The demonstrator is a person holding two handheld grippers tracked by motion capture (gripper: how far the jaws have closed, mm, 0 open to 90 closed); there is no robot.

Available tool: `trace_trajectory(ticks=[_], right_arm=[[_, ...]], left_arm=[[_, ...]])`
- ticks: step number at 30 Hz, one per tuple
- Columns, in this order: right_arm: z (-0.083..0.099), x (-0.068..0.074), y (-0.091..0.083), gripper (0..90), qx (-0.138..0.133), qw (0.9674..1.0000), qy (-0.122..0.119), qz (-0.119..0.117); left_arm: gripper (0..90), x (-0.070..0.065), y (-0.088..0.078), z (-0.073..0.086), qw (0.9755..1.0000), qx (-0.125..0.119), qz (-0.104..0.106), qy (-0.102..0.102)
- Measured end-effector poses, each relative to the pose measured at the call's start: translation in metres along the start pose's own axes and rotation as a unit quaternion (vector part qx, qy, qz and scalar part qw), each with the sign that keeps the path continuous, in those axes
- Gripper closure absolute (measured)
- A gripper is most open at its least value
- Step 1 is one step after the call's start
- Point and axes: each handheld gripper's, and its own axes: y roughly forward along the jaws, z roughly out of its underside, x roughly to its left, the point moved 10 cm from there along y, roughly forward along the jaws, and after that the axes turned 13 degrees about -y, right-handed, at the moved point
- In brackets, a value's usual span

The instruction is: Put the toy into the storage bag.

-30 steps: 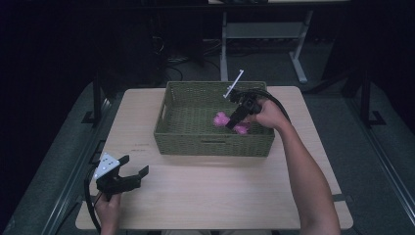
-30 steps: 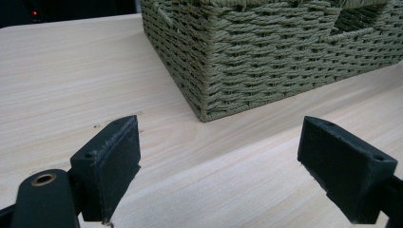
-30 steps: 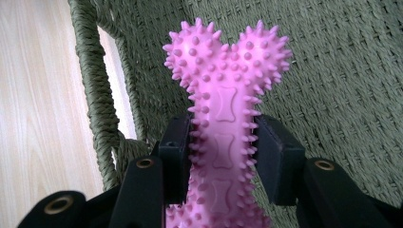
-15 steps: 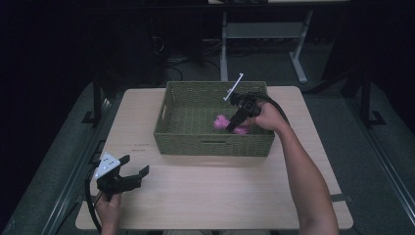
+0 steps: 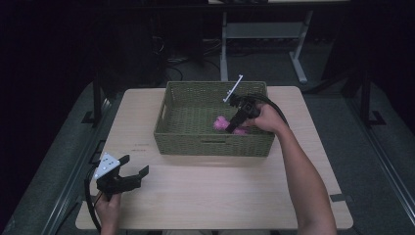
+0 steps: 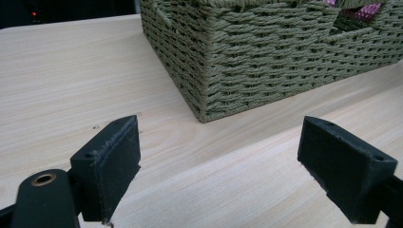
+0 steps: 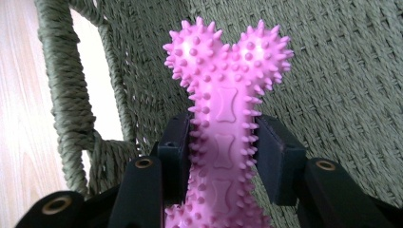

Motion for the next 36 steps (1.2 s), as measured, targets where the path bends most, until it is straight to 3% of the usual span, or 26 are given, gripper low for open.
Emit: trace_trajectory(ticks=[6,15,36], right_arm=[[-0.003,0.001,-0.005,52.2,-0.014,0.9999,0.008,0.001],[0.0,0.005,-0.012,50.1,-0.009,0.9999,0.007,0.008],[0.002,0.016,-0.049,41.2,-0.035,0.9986,0.012,0.038]], left_arm=[[13.7,0.0,0.0,0.0,1.0,0.001,0.0,0.0],[13.7,0.0,0.001,0.001,1.0,0.003,0.0,0.0],[13.6,0.001,0.0,0.0,1.0,-0.001,-0.002,-0.001]])
